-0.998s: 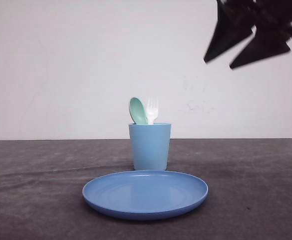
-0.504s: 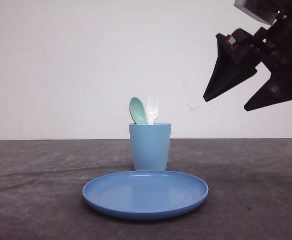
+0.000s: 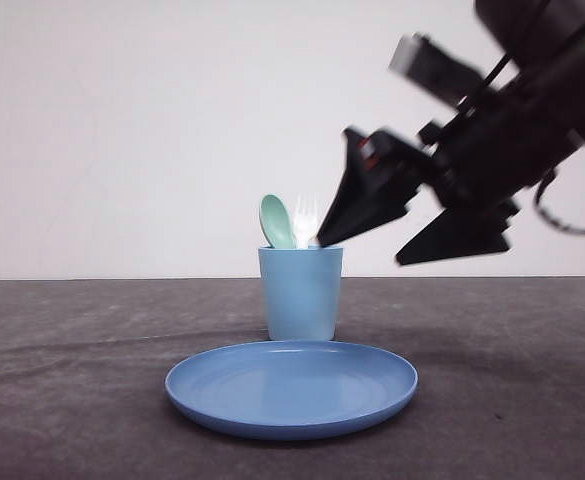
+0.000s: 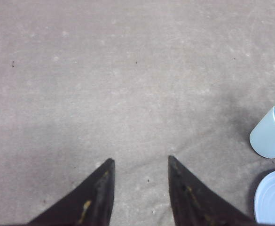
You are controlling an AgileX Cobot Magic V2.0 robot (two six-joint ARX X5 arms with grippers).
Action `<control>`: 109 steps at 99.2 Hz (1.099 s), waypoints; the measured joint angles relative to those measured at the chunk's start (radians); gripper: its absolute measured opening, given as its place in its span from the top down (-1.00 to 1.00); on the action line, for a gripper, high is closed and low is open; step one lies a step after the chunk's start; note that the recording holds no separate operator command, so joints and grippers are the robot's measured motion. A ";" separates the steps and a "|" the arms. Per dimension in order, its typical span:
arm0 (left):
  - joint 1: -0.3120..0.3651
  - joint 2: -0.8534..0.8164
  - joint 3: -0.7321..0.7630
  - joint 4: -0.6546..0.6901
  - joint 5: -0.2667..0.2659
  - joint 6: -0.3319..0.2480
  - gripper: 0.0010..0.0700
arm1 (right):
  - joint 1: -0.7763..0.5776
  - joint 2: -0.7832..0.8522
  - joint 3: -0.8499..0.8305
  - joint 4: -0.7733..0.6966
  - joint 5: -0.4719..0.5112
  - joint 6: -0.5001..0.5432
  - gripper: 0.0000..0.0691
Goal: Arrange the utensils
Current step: 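Move the right gripper down to the cup rim and grasp it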
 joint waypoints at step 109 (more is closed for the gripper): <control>0.000 0.000 0.000 0.000 0.000 0.000 0.45 | 0.052 0.343 0.280 0.051 0.054 -0.051 -0.41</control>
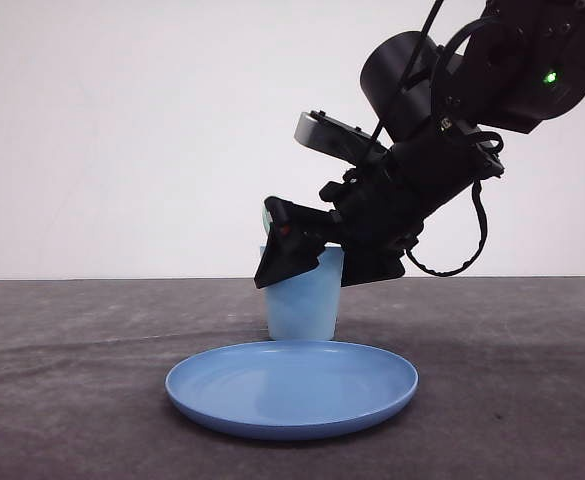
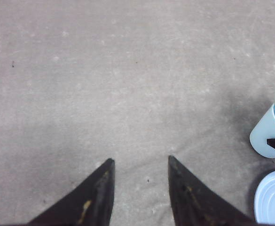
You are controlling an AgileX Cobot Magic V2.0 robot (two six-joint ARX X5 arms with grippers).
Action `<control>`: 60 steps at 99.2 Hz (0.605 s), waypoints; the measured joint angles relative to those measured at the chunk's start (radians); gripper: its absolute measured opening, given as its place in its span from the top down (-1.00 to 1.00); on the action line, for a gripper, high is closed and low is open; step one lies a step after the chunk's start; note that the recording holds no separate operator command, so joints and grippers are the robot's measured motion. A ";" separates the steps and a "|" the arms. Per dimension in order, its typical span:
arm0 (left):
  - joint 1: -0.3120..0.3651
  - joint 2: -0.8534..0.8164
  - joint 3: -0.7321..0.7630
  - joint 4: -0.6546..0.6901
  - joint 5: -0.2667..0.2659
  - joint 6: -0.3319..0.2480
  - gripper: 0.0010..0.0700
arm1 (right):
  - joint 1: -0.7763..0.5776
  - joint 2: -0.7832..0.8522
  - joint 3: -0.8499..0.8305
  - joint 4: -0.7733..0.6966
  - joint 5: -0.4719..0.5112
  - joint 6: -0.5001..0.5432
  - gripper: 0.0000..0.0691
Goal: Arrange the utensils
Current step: 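Move the right gripper down to the cup rim and grasp it, then lift the cup with the right gripper above the blue plate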
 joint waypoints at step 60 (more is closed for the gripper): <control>0.000 0.000 0.000 0.000 0.000 0.000 0.45 | 0.002 -0.269 0.000 -0.206 0.010 -0.002 -0.38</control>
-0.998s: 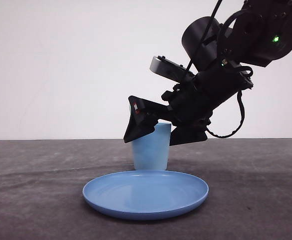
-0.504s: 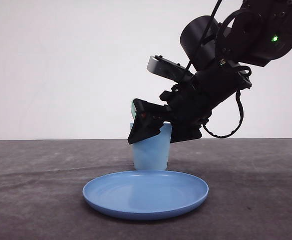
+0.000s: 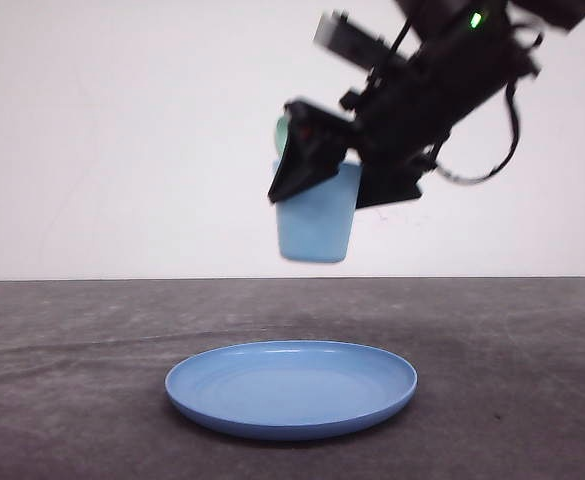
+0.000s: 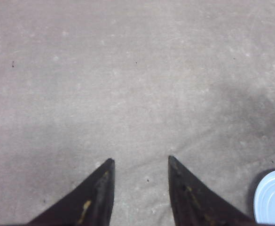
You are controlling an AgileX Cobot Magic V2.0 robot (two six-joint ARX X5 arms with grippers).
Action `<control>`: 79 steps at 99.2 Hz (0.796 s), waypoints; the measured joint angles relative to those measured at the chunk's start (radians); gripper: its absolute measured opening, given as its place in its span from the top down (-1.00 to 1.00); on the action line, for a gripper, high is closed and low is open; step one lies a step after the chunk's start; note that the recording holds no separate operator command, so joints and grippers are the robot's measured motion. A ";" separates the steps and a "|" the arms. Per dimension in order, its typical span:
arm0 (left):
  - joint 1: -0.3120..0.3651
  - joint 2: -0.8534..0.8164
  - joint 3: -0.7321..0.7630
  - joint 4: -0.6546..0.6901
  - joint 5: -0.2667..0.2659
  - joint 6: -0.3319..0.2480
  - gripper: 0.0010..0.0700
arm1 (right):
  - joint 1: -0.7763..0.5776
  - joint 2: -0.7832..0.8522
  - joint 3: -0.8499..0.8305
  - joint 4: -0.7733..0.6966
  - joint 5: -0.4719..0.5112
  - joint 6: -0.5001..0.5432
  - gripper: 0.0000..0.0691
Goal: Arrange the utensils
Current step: 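Lift the cup with the right gripper above the blue plate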
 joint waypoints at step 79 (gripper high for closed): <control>0.000 0.000 0.000 0.000 0.000 0.000 0.45 | 0.177 -0.301 -0.287 -0.048 0.094 0.029 -0.37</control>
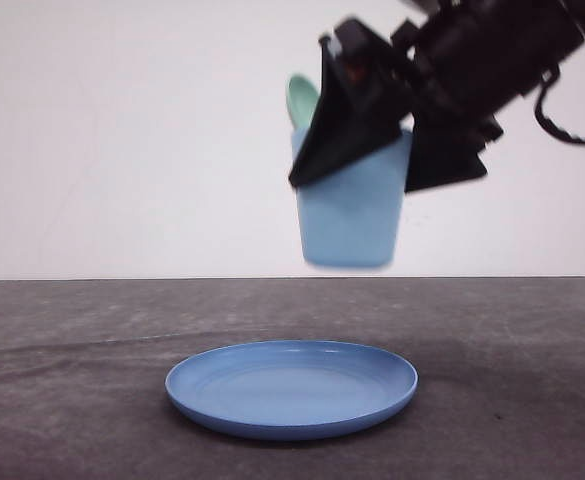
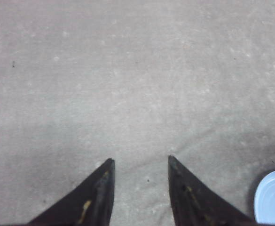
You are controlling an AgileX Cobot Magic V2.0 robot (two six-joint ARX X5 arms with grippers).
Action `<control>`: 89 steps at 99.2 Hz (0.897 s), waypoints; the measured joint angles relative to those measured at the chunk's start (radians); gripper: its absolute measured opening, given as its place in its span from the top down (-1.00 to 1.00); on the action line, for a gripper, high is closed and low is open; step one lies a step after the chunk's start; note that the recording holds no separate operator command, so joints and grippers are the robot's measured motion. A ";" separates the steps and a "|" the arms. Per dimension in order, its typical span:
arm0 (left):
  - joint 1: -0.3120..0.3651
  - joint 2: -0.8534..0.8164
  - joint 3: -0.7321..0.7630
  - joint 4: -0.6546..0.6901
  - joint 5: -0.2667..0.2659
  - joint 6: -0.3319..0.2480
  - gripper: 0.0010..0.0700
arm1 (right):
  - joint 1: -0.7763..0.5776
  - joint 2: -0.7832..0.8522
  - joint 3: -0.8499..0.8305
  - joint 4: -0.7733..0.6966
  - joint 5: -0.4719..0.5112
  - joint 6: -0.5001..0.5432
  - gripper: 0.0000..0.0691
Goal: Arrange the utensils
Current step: 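Lift the cup with the right gripper above the blue plate, then lower the cup onto the plate center and open the right gripper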
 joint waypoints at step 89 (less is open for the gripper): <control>0.000 0.000 0.000 0.000 0.002 0.000 0.45 | 0.071 0.283 -0.014 0.232 0.000 0.000 -0.42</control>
